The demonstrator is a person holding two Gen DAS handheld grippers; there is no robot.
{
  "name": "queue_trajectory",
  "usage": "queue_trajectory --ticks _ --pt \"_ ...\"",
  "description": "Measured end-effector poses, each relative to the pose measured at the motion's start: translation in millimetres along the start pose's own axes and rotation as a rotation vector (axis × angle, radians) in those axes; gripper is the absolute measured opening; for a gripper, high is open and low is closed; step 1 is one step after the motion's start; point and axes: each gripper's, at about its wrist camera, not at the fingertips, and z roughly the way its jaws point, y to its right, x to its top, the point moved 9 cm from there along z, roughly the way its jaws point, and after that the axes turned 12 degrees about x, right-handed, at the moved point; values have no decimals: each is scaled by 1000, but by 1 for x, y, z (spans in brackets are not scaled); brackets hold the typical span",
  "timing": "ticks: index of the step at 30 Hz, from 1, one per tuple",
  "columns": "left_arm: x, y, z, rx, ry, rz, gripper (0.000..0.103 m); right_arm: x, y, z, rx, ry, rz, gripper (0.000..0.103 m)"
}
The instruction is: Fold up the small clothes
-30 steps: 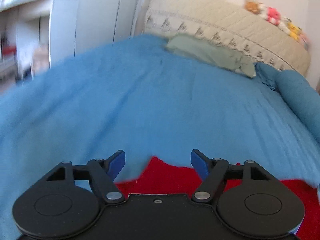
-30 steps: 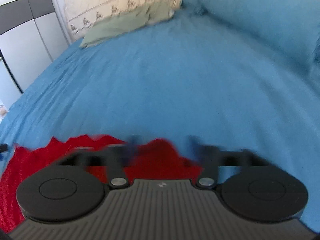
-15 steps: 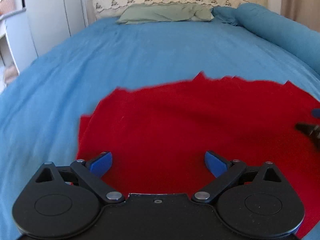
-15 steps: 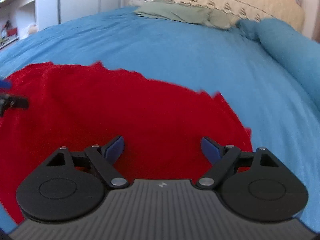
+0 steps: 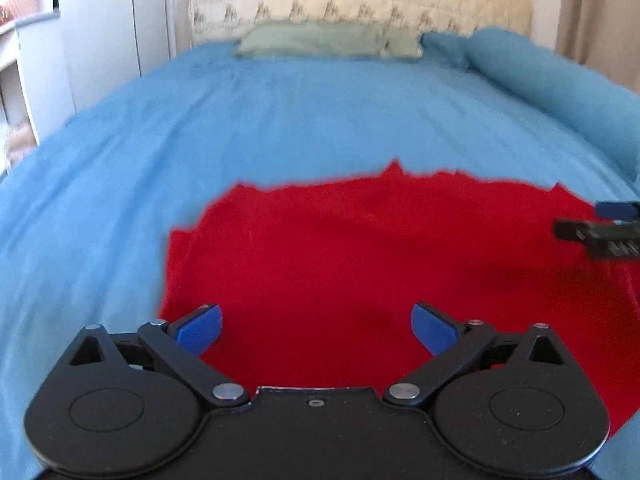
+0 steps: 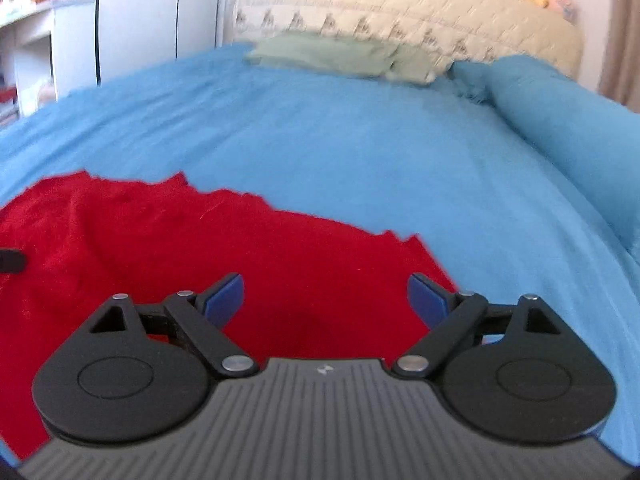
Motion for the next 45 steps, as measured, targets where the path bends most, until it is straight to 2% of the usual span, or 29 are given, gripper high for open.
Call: queue_trajectory --ticks 3,6,10,13,15,17,22,24,26,27,30,32,34,37,40,42,45 --pt "-5 -1 2 11 6 16 103 0 4 37 -43 -66 45 102" --pt "-7 -5 2 -1 0 19 103 3 12 60 -92 -87 59 103" --pt "-8 -8 -2 -2 -10 22 103 8 29 70 -107 -87 131 103" --pt "-3 -12 -16 3 17 -5 103 13 24 45 -110 -40 97 103" --pt "-3 -15 -29 8 52 -9 103 11 17 12 -92 4 69 103" --pt "-7 -19 -40 31 74 -4 103 3 12 -18 -75 3 63 103" --pt "-43 -38 -39 81 -11 -27 103 -46 -3 -82 -9 -34 96 103" --pt "-58 -45 -34 82 -54 -54 103 -73 -9 -87 -24 -93 67 103" --pt "-65 -51 -32 58 -54 -88 103 -95 -7 -83 -36 -143 78 103" --pt "-65 -51 -33 60 -58 -91 103 -102 -5 -82 -25 -129 104 103" --pt "-57 -52 -42 94 -89 -117 100 -98 -4 -85 -29 -122 130 103" --pt "-44 -50 -64 63 -38 -163 100 -83 -7 -102 -38 -95 137 103" --pt "-28 -40 -87 17 27 -193 102 -73 -10 -128 -28 -37 156 103" --pt "-2 -6 -96 -24 60 -165 103 -76 -10 -158 -36 -40 256 103" --pt "15 33 -79 -44 43 -128 103 -96 -8 -166 -25 -47 406 103" --pt "19 54 -63 -65 4 -119 102 -113 -3 -163 -38 -59 503 103" --pt "21 71 -41 -83 -40 -130 100 -130 3 -161 -59 -36 601 103"
